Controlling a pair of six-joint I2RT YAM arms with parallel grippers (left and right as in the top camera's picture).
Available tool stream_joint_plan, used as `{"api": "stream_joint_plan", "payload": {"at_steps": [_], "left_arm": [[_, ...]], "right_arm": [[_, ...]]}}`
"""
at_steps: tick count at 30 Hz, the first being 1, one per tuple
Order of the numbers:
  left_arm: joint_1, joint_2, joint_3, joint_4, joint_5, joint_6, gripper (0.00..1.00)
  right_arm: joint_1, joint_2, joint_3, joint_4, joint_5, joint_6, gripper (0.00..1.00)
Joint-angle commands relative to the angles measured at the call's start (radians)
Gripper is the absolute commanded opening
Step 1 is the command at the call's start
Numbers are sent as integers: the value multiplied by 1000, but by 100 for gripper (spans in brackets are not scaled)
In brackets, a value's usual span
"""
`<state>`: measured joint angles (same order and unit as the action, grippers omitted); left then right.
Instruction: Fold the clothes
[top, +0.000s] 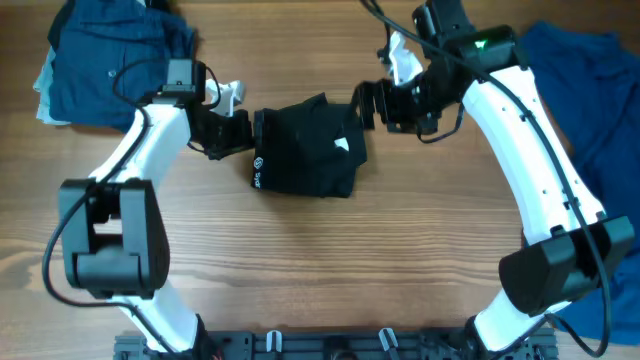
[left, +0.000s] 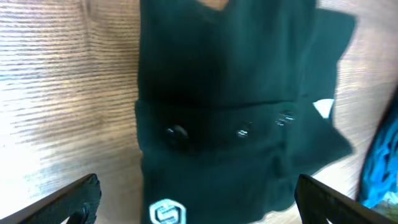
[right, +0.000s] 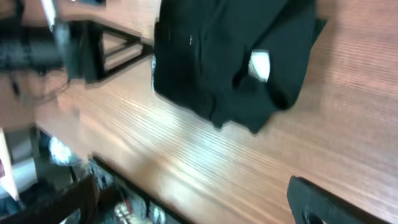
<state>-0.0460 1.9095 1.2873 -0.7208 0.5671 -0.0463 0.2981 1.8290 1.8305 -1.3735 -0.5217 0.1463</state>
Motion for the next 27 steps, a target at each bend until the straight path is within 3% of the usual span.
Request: {"api": "stream_joint_plan", "payload": {"at_steps": [1,7,19,27], "left_arm": [[5,28,-5,26,21,46,100],[5,35,-6,90,84,45,100],[43,71,-6,71,42,70,100],[55,79,-6,75,103,122,100]], "right_arm": [[3,-23,-6,-66,-23,-177,98],[3,-23,-6,-72,28,-169,99],[3,-23,-6,-78,29,-162,99],[4,-22,-6,-80,29,-142,99]]}}
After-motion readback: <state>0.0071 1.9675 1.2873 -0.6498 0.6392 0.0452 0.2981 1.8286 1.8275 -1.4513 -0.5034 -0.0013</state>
